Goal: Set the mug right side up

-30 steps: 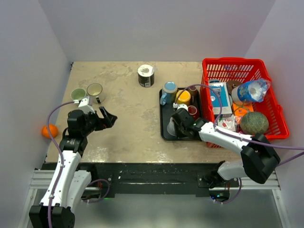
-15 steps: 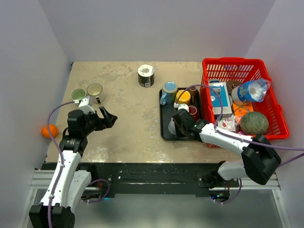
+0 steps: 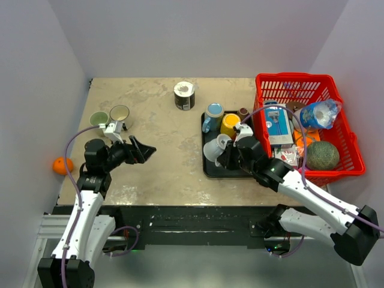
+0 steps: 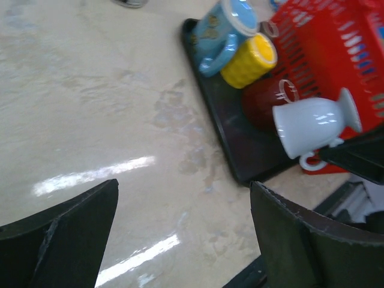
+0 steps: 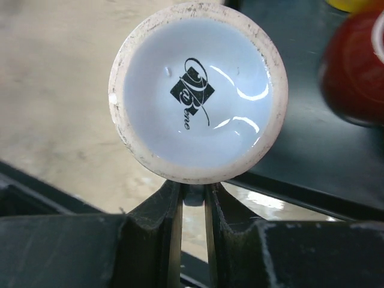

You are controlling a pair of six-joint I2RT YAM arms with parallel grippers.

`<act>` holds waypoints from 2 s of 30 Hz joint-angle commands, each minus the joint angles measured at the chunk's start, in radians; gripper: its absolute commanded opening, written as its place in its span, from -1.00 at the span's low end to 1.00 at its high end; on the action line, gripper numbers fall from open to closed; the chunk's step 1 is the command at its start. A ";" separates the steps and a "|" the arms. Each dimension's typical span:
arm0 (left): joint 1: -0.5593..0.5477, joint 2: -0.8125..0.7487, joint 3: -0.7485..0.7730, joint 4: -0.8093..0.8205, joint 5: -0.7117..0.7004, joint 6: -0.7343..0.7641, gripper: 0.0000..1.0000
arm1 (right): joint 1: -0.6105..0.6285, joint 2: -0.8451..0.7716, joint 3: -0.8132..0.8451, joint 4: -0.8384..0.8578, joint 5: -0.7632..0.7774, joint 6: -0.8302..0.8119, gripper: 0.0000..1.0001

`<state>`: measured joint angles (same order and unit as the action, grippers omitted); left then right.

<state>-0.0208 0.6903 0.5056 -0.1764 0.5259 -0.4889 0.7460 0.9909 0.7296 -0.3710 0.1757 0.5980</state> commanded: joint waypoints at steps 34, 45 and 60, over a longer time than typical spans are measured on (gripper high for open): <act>-0.412 0.072 -0.091 0.980 0.003 -0.743 0.52 | 0.168 0.133 0.096 1.190 -0.446 0.272 -1.00; -0.436 0.031 -0.127 1.006 -0.102 -0.846 -0.06 | 0.208 0.160 0.041 1.297 -0.369 0.240 -1.00; -0.453 0.008 -0.147 1.006 -0.202 -0.863 -0.70 | 0.282 0.206 0.060 1.302 -0.274 0.177 -1.00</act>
<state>-0.4698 0.7010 0.3573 0.8295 0.4072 -1.3609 0.9878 1.2045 0.7567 0.8089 -0.0879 0.8181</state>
